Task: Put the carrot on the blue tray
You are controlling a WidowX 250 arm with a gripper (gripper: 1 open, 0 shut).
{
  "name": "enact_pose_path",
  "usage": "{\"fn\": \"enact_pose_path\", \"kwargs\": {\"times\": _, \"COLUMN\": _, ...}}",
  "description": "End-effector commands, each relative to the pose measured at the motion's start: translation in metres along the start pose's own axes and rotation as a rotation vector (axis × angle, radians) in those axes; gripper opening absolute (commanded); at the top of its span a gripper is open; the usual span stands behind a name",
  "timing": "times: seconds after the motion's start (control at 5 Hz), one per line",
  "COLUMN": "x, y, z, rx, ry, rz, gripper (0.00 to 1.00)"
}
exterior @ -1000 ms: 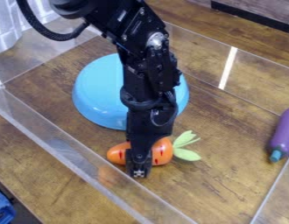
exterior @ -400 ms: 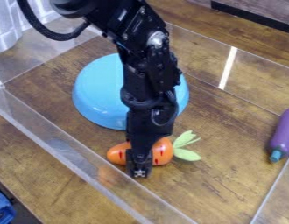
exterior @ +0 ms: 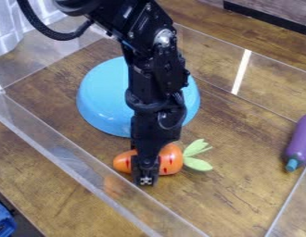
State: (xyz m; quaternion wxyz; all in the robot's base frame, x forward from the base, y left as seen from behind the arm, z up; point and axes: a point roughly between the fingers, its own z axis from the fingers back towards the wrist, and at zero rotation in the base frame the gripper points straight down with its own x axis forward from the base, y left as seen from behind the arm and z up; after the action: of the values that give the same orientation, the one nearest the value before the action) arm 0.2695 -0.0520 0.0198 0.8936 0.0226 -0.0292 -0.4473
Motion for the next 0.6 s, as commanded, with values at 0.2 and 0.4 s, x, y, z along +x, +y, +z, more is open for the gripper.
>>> {"fn": "enact_pose_path", "kwargs": {"times": 0.2, "x": 0.008, "y": 0.0143, "z": 0.0142, "rx": 0.044, "ry": -0.065, "rz": 0.028, "gripper": 0.0}}
{"fn": "enact_pose_path", "kwargs": {"times": 0.4, "x": 0.0086, "y": 0.0151, "z": 0.0131, "rx": 0.043, "ry": -0.069, "rz": 0.033, "gripper": 0.0}}
